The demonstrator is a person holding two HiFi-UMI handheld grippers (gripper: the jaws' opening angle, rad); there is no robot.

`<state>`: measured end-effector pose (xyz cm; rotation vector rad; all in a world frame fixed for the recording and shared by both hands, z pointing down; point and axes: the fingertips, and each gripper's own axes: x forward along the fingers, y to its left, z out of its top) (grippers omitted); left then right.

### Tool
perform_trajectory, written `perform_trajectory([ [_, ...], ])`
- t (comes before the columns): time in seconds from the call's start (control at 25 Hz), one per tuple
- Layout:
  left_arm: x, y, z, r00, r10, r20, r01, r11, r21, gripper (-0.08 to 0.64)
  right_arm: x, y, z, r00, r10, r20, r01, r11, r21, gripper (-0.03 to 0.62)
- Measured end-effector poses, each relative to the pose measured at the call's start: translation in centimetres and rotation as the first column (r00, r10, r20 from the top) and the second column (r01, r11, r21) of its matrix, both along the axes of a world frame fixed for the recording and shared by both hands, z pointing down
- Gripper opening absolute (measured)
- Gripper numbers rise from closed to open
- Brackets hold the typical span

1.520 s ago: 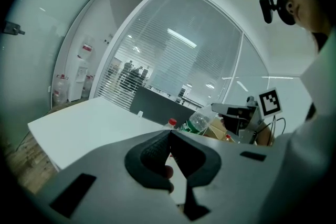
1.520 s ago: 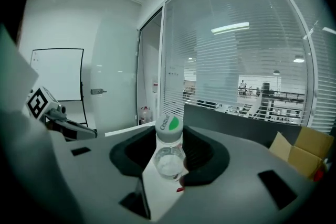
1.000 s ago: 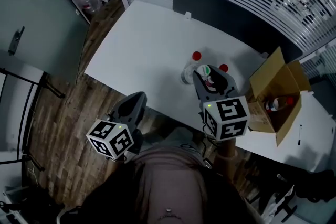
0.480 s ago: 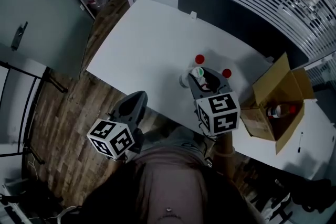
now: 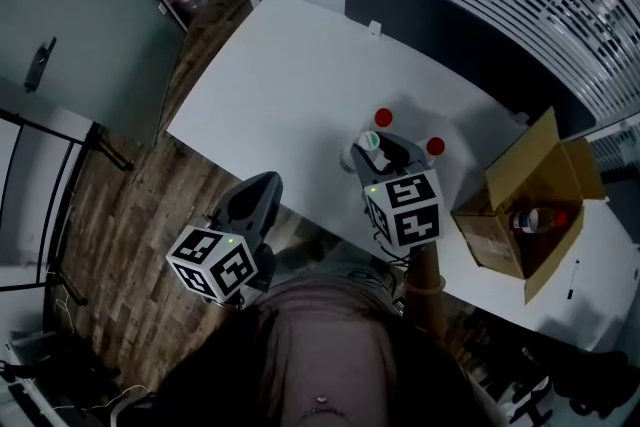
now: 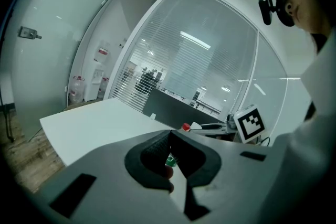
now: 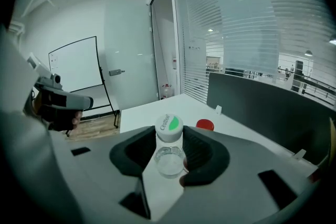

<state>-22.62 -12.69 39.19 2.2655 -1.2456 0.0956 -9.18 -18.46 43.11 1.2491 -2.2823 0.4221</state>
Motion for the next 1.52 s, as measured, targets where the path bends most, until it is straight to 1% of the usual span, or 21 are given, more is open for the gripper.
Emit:
perform_trajectory([
  [0.12,0.1,-0.3,0.2,1.0,-0.003,0.003,0.003,1.0,-0.003,0.008,-0.2,-0.3,0.6,1.0,-0.007,-0.001,0.007,1.0,-0.015,0.17],
  [0.4,0.5,-0.6,0.1,1.0,-0.005,0.009,0.005,1.0,-0.009,0.008,-0.3,-0.5,2.0,0.999,-0.035,-0.039,0.033,0.998,-0.055,0.17],
  [0.72,0.6,-0.7,0.3,1.0,-0.016,0.014,0.016,1.0,-0.018,0.008,-0.6,-0.6,2.9,0.998,-0.055,-0.035,0.051,0.995,-0.084,0.17],
  [0.88,0.5,-0.8,0.5,1.0,-0.021,0.015,0.021,1.0,-0.021,0.008,-0.6,-0.6,3.7,0.997,-0.061,-0.047,0.056,0.993,-0.1,0.17],
  [1.08,0.4,-0.8,0.4,1.0,-0.023,0.017,0.023,1.0,-0.021,0.008,-0.8,-0.7,3.8,0.997,-0.062,-0.04,0.058,0.993,-0.104,0.172],
  [1.28,0.6,-0.9,0.5,1.0,-0.017,0.018,0.017,1.0,-0.023,0.008,-0.9,-1.0,4.0,0.998,-0.054,-0.018,0.053,0.995,-0.089,0.172],
  [1.52,0.7,-0.9,0.5,1.0,-0.004,0.021,0.005,1.0,-0.023,0.008,-1.3,-0.8,4.0,0.998,-0.064,-0.023,0.062,0.994,-0.085,0.172],
])
